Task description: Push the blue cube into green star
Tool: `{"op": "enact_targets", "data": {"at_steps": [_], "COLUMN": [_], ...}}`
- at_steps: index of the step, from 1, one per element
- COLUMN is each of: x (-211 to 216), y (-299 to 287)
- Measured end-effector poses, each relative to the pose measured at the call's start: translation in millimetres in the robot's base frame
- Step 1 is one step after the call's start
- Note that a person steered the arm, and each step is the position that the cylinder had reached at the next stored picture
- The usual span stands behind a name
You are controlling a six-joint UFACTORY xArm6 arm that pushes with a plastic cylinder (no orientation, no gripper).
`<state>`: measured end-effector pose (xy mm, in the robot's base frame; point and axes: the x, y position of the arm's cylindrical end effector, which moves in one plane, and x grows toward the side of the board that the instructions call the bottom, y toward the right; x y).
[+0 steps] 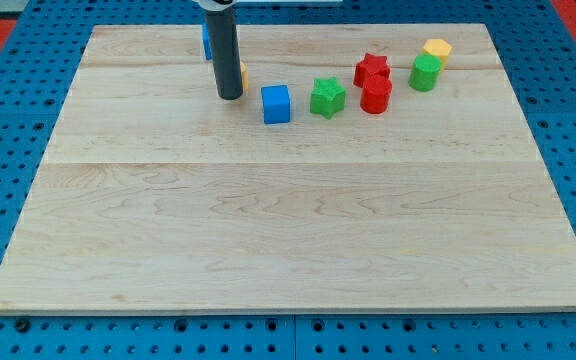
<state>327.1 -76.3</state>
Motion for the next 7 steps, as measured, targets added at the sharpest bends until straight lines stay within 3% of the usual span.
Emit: {"op": "enact_targets", "data": {"at_steps": [1, 2, 3, 4, 7], "x": [0, 29, 46, 39, 39], "y": [20, 0, 44, 80, 80]}}
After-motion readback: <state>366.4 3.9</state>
